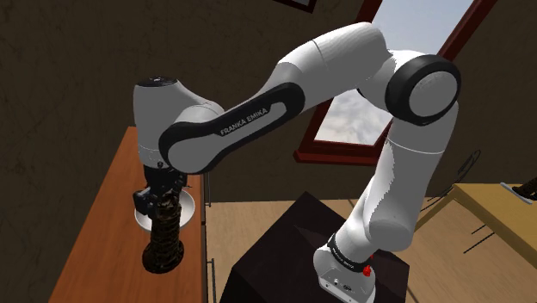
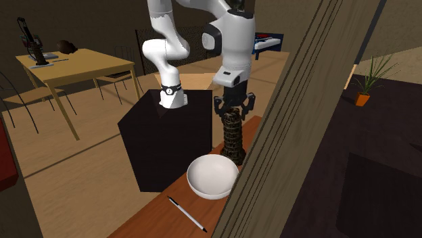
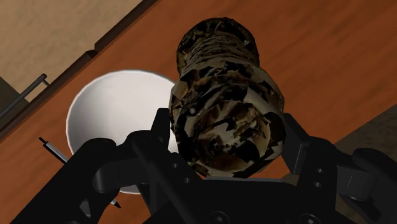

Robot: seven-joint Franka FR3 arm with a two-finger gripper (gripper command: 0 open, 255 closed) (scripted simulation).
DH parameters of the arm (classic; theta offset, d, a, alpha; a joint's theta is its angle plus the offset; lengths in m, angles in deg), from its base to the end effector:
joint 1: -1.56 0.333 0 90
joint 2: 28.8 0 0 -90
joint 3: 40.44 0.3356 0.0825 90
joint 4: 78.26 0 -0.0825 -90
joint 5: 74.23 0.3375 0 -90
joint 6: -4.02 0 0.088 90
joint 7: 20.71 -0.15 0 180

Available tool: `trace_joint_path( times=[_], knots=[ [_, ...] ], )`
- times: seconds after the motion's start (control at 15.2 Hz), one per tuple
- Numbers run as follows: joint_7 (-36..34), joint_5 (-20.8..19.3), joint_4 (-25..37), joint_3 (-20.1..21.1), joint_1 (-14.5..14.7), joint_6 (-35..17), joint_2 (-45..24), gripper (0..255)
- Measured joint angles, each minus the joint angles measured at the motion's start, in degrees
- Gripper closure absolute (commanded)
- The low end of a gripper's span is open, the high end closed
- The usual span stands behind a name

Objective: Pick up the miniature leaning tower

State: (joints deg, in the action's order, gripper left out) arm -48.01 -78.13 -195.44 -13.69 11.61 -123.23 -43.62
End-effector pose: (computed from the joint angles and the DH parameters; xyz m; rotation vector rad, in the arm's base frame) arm 0.4450 0.3186 0.3292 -3.0990 -0.3082 0.1222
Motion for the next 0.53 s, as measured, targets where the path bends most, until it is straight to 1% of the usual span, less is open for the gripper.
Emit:
trace_joint_path(
  times=[0.53],
  knots=[
    [1.3,2.1,2.1,0.6,-0.7,5.5,3.7,255]
  ],
)
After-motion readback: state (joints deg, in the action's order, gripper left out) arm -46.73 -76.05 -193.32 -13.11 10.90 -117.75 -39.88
